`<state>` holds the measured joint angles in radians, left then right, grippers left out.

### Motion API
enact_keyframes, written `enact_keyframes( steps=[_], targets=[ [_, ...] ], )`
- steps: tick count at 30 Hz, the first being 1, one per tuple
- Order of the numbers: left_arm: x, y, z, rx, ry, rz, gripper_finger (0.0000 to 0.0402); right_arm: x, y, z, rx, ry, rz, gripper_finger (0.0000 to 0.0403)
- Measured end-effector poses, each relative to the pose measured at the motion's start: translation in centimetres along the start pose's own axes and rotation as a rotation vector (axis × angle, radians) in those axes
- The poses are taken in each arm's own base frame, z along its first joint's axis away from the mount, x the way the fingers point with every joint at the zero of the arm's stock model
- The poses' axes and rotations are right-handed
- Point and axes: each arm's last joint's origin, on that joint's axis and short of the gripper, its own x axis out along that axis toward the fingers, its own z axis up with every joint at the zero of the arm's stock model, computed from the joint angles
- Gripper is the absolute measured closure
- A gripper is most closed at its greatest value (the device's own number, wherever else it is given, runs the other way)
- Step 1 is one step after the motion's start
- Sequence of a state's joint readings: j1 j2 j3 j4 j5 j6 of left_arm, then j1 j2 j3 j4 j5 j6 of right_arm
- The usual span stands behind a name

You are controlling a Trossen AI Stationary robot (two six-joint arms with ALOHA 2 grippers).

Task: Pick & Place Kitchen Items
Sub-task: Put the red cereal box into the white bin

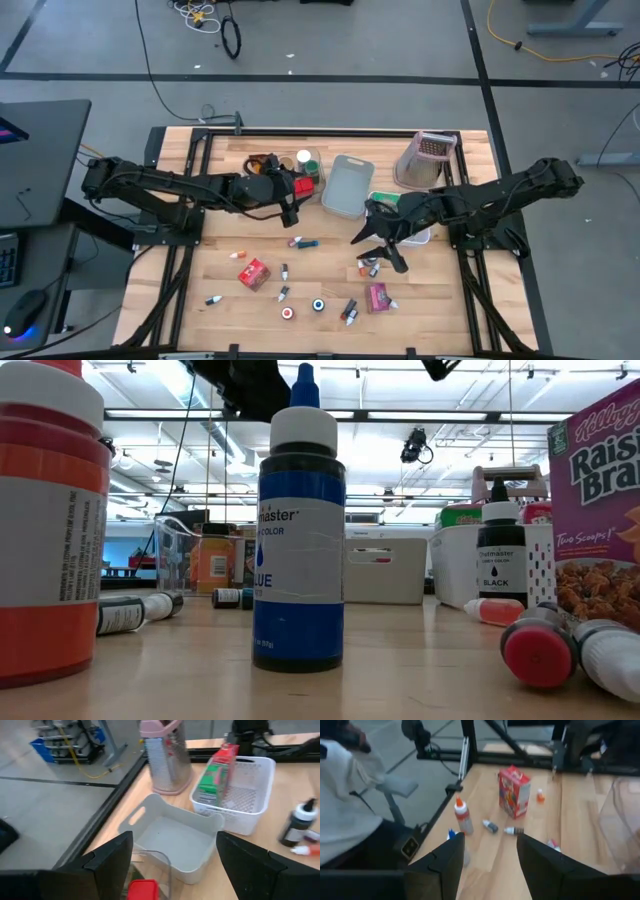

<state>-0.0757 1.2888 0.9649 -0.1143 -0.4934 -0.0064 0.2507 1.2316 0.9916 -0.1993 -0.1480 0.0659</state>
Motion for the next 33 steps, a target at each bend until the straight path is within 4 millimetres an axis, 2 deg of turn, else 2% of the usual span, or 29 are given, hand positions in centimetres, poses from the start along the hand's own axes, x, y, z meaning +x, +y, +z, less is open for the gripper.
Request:
enact_keyframes(
  steps=[10, 15, 18, 22, 24, 29, 33],
  targets=[
    [0.0, -0.4, 0.0, -0.109, 0.009, -0.143, 0.0104, 0.9, -0.4, -0.3, -0.117, 0.017, -0.106, 0.0206],
    [0.0, -0.4, 0.0, -0.123, 0.01, -0.124, 0.0104, 2.3, -0.8, -1.1, -0.15, 0.077, -0.139, 0.0178],
    [-0.2, -0.6, 0.4, -0.149, 0.01, -0.193, 0.0104, 3.1, -1.1, -1.4, -0.161, 0.089, -0.192, 0.0155],
    [-1.9, -2.2, 3.0, -0.108, -0.068, -0.422, 0.0104, 4.1, -1.7, -1.8, -0.158, 0.109, -0.349, 0.0132],
    [-3.1, -3.1, 4.2, -0.038, -0.109, -0.466, 0.0104, 4.6, -2.1, -2.0, -0.163, 0.114, -0.43, 0.0125],
    [-5.9, -4.6, 5.3, 0.036, -0.045, -0.351, 0.0104, 5.6, -2.4, -2.4, -0.169, 0.114, -0.504, 0.0119],
    [-7.5, -5.4, 4.0, -0.015, 0.11, -0.221, 0.0104, 6.5, -2.6, -2.6, -0.168, 0.104, -0.497, 0.0119]
  ],
)
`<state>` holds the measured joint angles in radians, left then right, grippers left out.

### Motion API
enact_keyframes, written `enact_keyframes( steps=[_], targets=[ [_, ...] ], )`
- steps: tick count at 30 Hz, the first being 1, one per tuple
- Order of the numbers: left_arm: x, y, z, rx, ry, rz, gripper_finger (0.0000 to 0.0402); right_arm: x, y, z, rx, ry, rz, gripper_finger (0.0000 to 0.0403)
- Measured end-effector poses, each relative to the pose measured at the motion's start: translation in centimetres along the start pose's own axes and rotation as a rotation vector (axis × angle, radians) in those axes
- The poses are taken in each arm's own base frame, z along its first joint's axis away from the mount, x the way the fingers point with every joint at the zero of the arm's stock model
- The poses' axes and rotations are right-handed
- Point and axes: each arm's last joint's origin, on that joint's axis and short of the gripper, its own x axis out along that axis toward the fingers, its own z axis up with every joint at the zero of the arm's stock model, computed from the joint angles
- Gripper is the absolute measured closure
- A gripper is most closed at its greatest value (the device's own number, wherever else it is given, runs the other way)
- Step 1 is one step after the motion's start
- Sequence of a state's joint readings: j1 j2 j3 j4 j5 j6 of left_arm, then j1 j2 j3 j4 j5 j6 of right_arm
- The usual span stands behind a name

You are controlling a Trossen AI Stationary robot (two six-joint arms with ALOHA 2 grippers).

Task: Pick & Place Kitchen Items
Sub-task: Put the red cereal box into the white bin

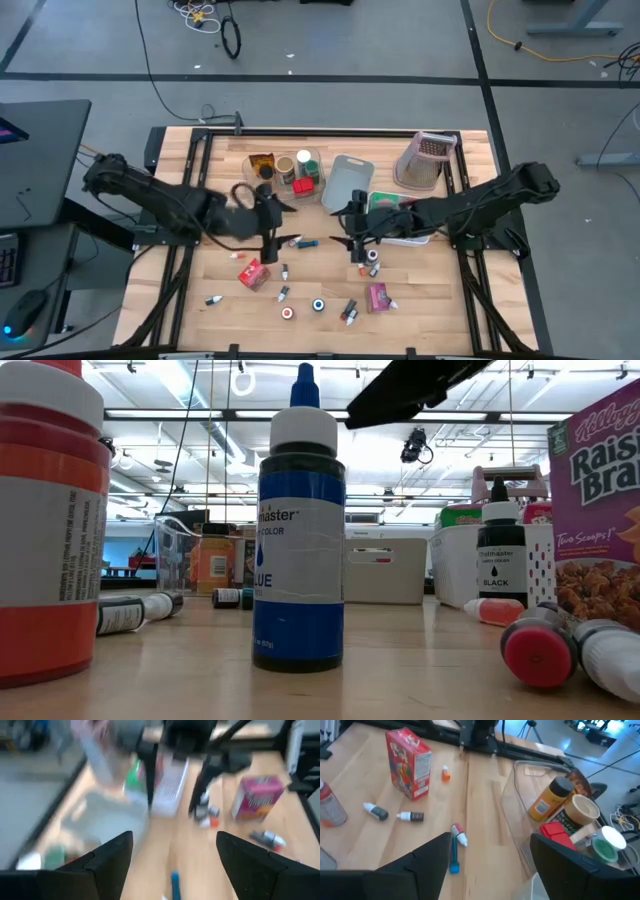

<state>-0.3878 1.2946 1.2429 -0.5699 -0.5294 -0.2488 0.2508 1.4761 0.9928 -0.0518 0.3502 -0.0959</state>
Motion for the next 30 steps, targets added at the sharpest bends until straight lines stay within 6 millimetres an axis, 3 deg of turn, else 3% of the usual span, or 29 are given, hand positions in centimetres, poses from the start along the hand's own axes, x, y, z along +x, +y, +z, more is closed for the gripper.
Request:
enact_keyframes(
  steps=[9, 17, 23, 30],
  targets=[
    [-2.0, -2.0, -3.9, -0.296, 0.386, -0.113, 0.0104, 0.3, 0.0, 0.6, -0.126, -0.064, -0.013, 0.012],
    [-3.9, -2.5, -6.4, -0.495, 0.631, 0.015, 0.0104, 0.3, 0.0, 0.7, -0.18, -0.073, -0.016, 0.012],
    [-3.2, -4.2, -8.5, -0.508, 0.657, 0.033, 0.0104, 0.3, 0.0, 0.7, -0.2, -0.072, -0.017, 0.012],
    [-2.3, -4.0, -11.8, -0.663, 0.77, 0.153, 0.0104, 0.3, 0.0, 0.6, -0.209, -0.071, -0.017, 0.012]
  ],
)
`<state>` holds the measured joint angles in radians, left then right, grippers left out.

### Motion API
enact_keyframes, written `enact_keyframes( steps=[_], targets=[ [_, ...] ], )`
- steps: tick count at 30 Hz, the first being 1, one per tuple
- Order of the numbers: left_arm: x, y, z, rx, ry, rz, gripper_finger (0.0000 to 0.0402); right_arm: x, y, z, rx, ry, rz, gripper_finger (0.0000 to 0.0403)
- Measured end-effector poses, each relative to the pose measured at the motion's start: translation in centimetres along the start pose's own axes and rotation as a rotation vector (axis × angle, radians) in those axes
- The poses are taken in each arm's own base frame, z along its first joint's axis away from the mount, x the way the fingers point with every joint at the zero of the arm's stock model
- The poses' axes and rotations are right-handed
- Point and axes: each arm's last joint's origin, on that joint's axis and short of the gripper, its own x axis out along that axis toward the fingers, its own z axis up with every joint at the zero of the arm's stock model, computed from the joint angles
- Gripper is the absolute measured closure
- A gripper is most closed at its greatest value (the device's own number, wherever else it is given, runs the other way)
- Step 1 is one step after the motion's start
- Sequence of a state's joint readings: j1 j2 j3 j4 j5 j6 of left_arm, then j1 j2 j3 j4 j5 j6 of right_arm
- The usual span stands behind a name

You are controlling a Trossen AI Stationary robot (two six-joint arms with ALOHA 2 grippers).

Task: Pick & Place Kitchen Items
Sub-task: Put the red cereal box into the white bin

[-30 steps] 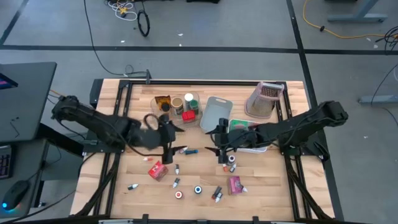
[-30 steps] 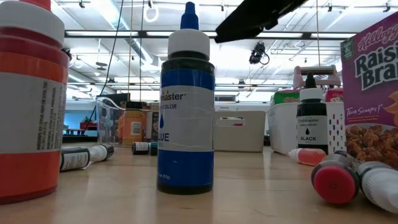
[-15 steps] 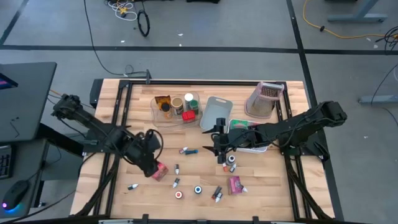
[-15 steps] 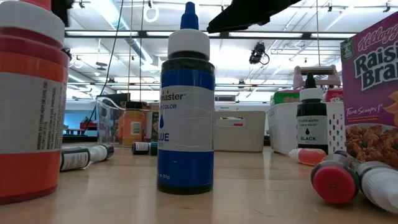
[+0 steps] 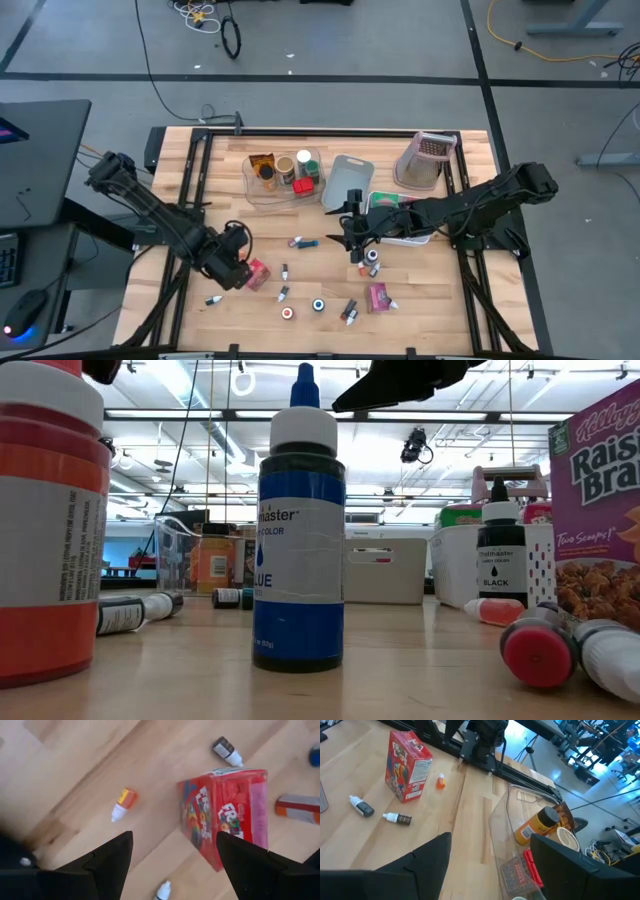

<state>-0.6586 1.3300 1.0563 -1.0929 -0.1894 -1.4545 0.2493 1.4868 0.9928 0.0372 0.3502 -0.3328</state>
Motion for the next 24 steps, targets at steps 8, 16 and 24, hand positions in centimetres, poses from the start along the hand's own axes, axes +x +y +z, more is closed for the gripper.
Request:
enact_keyframes(
  steps=[8, 16, 24],
  targets=[
    [0.5, -0.2, -0.1, 0.029, 0.004, -0.035, 0.0125, 0.0, 0.0, 0.0, 0.001, 0.0, 0.0, 0.012],
    [0.6, -0.5, -0.1, 0.034, -0.012, -0.048, 0.0169, 0.0, 0.0, 0.0, 0.003, -0.003, -0.001, 0.012],
    [2.3, -1.7, -0.3, 0.104, 0.011, -0.03, 0.0198, 0.0, 0.0, 0.0, 0.01, -0.003, 0.0, 0.012]
  ],
)
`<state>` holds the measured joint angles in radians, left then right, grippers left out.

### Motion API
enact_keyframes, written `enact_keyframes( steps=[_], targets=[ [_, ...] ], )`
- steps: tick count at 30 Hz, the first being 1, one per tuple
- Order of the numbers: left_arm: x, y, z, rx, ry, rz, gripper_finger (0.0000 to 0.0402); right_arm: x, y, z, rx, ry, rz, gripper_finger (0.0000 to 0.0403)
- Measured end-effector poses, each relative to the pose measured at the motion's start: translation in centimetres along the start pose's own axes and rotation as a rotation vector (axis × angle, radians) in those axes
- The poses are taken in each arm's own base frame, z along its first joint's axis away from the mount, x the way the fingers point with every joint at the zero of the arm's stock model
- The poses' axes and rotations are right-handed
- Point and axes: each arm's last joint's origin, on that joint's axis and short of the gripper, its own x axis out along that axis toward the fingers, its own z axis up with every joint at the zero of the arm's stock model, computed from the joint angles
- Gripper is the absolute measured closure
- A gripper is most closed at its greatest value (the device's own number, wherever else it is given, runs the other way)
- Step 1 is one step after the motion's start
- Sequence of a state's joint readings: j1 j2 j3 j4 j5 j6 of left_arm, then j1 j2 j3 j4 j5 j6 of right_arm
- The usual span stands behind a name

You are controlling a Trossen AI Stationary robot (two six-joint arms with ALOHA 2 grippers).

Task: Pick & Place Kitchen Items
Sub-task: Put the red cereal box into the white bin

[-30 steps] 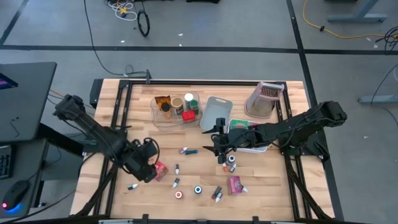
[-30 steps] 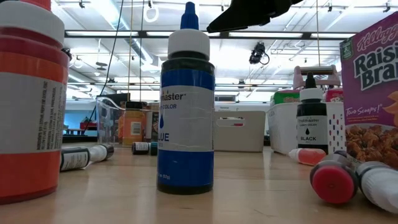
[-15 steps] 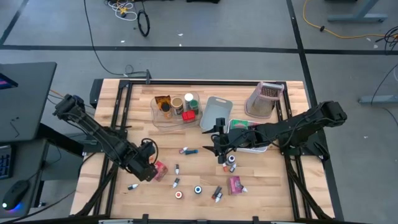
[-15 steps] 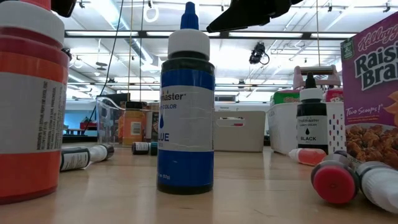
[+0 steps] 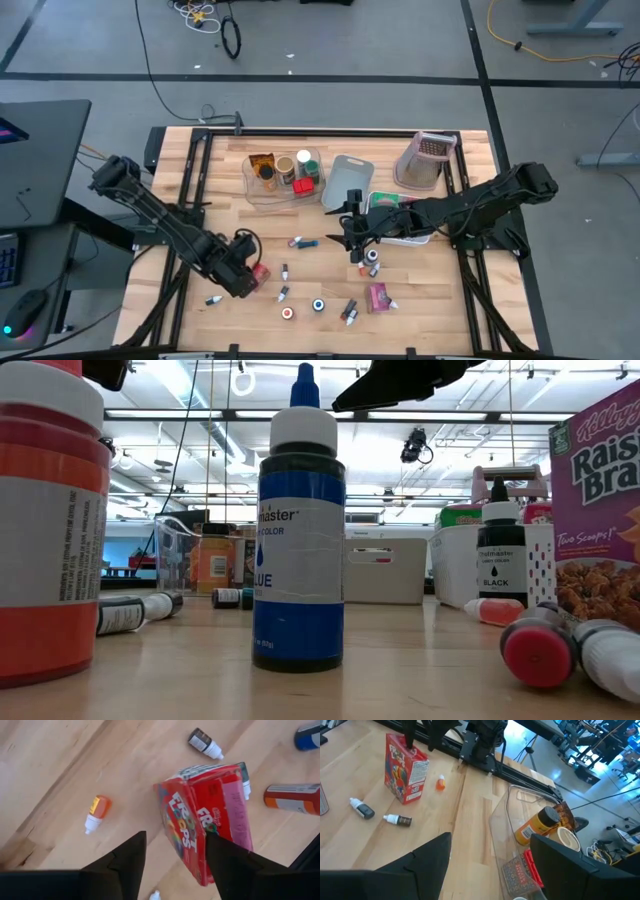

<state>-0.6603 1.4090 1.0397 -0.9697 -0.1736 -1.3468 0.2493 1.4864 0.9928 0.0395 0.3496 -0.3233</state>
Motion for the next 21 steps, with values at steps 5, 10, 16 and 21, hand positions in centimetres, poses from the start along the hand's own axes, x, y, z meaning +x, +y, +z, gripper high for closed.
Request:
enact_keyframes(
  steps=[5, 10, 16, 21],
  targets=[
    [0.2, -0.1, 0.1, 0.024, -0.01, 0.006, 0.0249, 0.0, 0.0, 0.0, 0.0, 0.001, 0.001, 0.012],
    [-0.2, 0.0, 0.3, 0.064, -0.017, -0.006, 0.035, 0.0, 0.0, 0.1, 0.003, -0.007, -0.001, 0.012],
    [-1.6, -0.8, 1.8, 0.181, -0.124, -0.016, 0.0389, 0.0, -0.2, 0.5, 0.017, -0.053, -0.017, 0.012],
    [-3.6, -1.4, 4.4, 0.301, -0.202, -0.046, 0.0395, 0.0, -0.6, 1.5, 0.108, -0.175, 0.037, 0.012]
  ],
)
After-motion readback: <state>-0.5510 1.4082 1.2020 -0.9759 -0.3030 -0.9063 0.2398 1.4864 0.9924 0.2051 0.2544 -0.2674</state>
